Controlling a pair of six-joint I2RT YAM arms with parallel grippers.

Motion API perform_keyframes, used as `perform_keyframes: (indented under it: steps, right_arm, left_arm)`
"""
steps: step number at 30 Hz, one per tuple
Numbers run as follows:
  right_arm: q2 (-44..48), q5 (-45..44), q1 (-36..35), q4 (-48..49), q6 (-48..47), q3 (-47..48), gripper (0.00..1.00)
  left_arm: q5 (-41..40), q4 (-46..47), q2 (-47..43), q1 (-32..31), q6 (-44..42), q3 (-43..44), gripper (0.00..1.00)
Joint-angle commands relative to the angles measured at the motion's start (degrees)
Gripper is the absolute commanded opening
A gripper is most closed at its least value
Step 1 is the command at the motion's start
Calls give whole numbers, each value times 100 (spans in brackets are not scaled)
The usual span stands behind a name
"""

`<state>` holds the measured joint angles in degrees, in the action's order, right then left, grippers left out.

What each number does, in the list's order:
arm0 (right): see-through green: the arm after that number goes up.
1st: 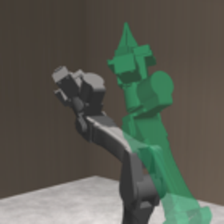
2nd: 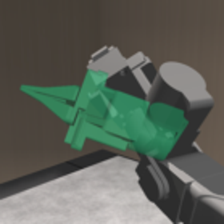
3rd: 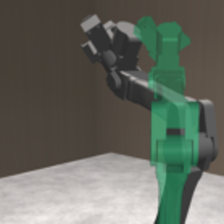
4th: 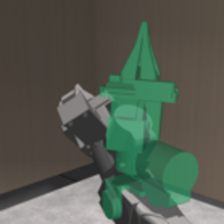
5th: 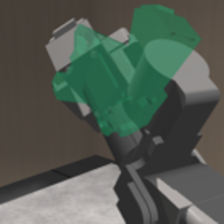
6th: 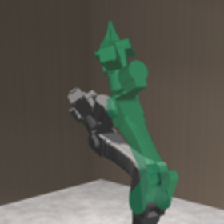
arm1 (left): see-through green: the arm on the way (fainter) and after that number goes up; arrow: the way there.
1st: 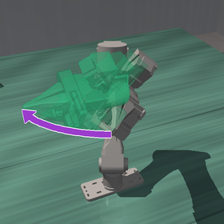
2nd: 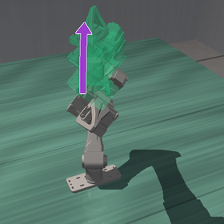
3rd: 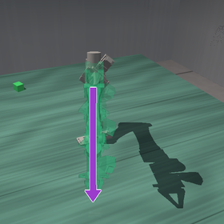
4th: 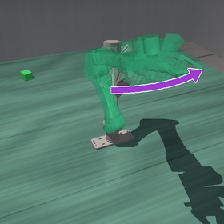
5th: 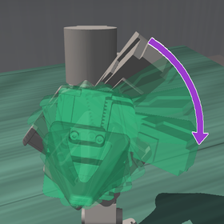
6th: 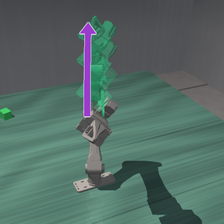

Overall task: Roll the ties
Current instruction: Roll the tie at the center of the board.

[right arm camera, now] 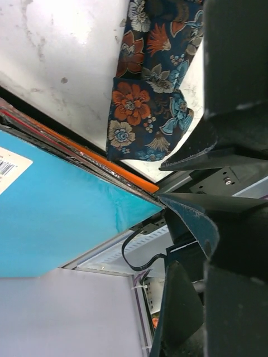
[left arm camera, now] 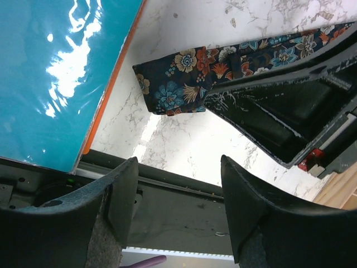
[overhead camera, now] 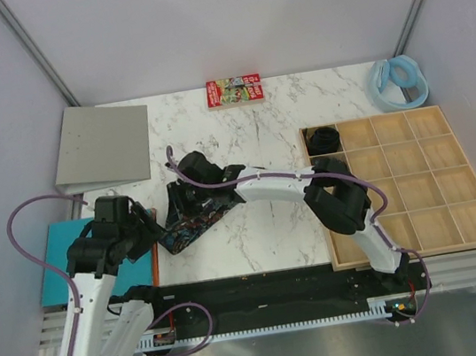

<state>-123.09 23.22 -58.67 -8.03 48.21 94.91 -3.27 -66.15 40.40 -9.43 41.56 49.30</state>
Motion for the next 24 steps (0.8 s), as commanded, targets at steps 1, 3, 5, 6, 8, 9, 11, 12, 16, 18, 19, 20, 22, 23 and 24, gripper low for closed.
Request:
perform_keyframes:
  steps: [1, 3, 5, 6, 8, 9, 11, 12, 16, 18, 19, 20, 22, 23, 24]
  right_arm:
    - [-355, 147, -4, 258, 22, 431, 30]
    - [-514, 217, -12, 337, 40, 606, 31]
    - [-786, 367, -12, 355, 57, 730, 30]
    - [-857, 419, -12, 364, 66, 765, 29]
    - [-971, 473, -12, 451, 57, 722, 29]
    - [-998, 473, -12, 460, 57, 643, 29]
    - [-1015, 481, 5, 495, 5, 529, 29]
    - [-998, 481, -4, 548, 5, 363, 29]
    - [-919, 473, 67, 706, -57, -60, 27]
    - [-832, 464, 189, 759, -57, -384, 26]
    - [-796, 464, 242, 925, -57, -499, 26]
    - [-752, 464, 338, 970, -57, -622, 26]
    - [-577, 464, 453, 1101, -57, -947, 26]
    - [-533, 464, 506, 1154, -48, -1044, 26]
    - [-428, 499, 584, 1198, -48, -1184, 26]
  left_arm:
    - [-236, -117, -182, 11, 203, -43, 67]
    - [-192, -117, -164, 11, 203, -87, 67]
    - [-174, -109, -147, 11, 212, -105, 67]
    - [-166, -117, -129, 11, 203, -96, 68]
    - [-165, -109, -138, 11, 177, -113, 69]
    - [-148, -109, -121, 11, 160, -113, 72]
    - [-113, -82, -120, 11, 133, -122, 74]
    - [-95, -74, -112, 11, 124, -131, 75]
    - [36, -3, -94, 11, 142, -175, 75]
    - [124, 41, -103, 11, 159, -236, 75]
    - [151, 58, -94, 11, 168, -263, 75]
    - [229, 76, -94, 11, 194, -332, 74]
    - [300, 172, -103, 11, 221, -403, 73]
    - [422, 207, -120, 11, 264, -482, 73]
    - [458, 234, -120, 20, 282, -517, 73]
